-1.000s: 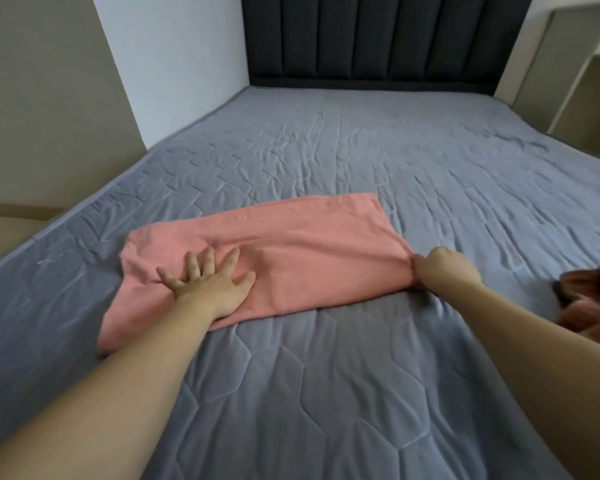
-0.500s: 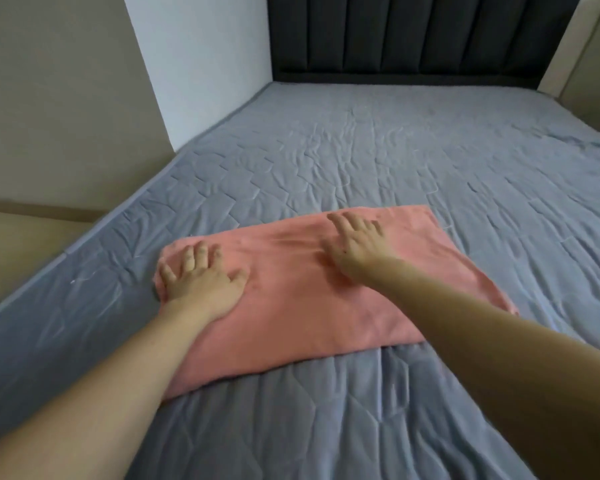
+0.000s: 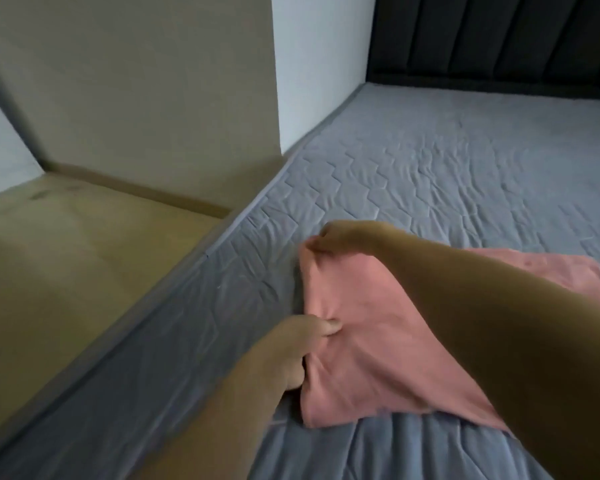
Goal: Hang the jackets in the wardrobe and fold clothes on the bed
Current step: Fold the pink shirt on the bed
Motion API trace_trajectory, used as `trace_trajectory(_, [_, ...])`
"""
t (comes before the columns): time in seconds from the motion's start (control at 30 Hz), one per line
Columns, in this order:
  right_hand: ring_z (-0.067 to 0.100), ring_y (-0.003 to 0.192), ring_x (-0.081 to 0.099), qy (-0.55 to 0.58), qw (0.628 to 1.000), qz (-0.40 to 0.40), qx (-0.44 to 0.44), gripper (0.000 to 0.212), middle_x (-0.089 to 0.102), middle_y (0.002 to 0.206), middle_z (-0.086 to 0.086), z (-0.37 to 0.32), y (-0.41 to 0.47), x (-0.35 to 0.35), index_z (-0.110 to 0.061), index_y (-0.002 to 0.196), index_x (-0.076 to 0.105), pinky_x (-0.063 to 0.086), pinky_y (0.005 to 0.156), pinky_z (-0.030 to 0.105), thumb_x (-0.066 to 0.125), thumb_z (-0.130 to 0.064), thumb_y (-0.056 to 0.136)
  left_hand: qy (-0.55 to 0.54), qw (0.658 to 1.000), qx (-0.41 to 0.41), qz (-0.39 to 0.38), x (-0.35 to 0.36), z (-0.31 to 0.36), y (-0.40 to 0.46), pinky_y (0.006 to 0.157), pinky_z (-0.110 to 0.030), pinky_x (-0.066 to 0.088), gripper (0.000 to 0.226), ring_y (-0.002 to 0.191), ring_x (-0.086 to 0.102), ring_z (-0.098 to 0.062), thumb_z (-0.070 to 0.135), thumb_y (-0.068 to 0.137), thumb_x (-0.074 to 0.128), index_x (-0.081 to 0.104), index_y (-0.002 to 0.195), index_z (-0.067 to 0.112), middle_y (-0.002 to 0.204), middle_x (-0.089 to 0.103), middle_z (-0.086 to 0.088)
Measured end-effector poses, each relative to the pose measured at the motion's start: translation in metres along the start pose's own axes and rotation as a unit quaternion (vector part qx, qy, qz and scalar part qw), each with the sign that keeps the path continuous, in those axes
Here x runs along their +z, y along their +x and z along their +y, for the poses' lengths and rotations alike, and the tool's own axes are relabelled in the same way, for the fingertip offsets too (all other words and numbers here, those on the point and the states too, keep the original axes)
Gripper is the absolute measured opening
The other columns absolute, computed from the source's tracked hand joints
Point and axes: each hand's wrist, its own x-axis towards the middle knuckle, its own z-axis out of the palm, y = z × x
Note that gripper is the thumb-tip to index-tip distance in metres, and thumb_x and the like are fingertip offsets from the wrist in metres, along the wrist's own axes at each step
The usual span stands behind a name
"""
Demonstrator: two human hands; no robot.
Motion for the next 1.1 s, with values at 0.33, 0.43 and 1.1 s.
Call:
trace_trajectory(0.33, [0.021,0.098,0.050,0.481,0.808,0.341,0.001,0.041,0.056,0.111,0.007,-0.028,-0.050,-0.226,-0.007,0.124,0.055,0.039,0.085,0.031,0.036,-0.035,0.101,0.375,0.843,0.336,0.191,-0.004,0.251,-0.133,0.072,-0.028,0.050,0.039,0.085,0.064,-0.026,0.025,0.077,0.077,0.063,0.107,0.005,0.100,0.067,-0.011])
trace_trajectory(0.43, [0.018,0.095,0.051,0.589,0.716,0.375,-0.019,0.031,0.057,0.099,-0.001,-0.024,-0.100,-0.277,-0.013,0.112,0.058,0.037,0.084,0.031,0.041,-0.035,0.099,0.410,0.795,0.397,0.206,0.024,0.288,-0.194,0.083,-0.036,0.055,0.039,0.089,0.066,-0.028,0.031,0.077,0.078,0.065,0.106,0.007,0.100,0.069,-0.010])
trace_trajectory(1.1, [0.035,0.088,0.062,0.718,0.574,0.339,0.199,0.039,0.068,0.098,0.022,0.277,-0.380,0.021,0.010,0.111,0.062,0.048,0.056,0.021,0.045,-0.023,0.099,0.550,0.819,0.159,-0.049,0.351,-0.065,-0.204,0.076,-0.035,0.051,0.044,0.098,0.064,-0.030,0.027,0.087,0.068,0.056,0.123,0.004,0.116,0.062,-0.016])
